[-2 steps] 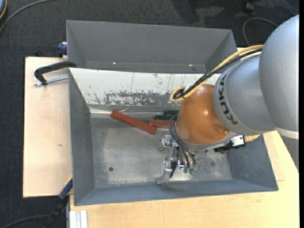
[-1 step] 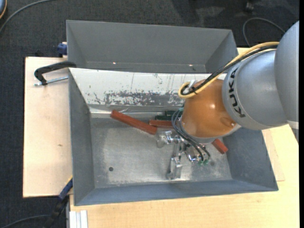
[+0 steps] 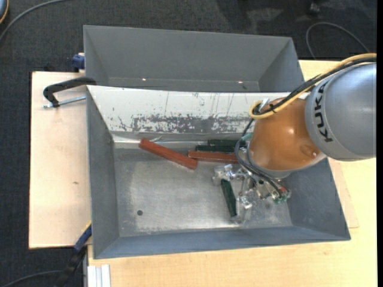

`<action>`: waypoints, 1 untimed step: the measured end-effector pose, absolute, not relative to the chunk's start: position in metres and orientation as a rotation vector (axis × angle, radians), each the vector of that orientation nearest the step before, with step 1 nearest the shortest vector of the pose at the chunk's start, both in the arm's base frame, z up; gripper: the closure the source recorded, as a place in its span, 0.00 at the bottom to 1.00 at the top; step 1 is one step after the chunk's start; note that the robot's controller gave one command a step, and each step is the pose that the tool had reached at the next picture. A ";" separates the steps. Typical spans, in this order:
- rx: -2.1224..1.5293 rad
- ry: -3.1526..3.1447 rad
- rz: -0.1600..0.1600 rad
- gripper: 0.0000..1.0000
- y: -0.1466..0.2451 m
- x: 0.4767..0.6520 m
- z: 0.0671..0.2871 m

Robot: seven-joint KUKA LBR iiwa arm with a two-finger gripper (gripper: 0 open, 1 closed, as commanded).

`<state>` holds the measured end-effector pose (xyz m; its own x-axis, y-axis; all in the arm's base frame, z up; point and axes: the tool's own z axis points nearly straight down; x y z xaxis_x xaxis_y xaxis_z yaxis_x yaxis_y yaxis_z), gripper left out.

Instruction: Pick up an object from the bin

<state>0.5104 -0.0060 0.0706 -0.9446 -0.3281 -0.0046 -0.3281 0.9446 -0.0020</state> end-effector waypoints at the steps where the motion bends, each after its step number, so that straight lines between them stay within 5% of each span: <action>1: -1.063 2.952 -0.004 0.00 -0.084 0.500 0.071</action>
Offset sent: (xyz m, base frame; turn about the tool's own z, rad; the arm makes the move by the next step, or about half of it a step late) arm -0.0112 -0.0757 -0.0006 -0.3618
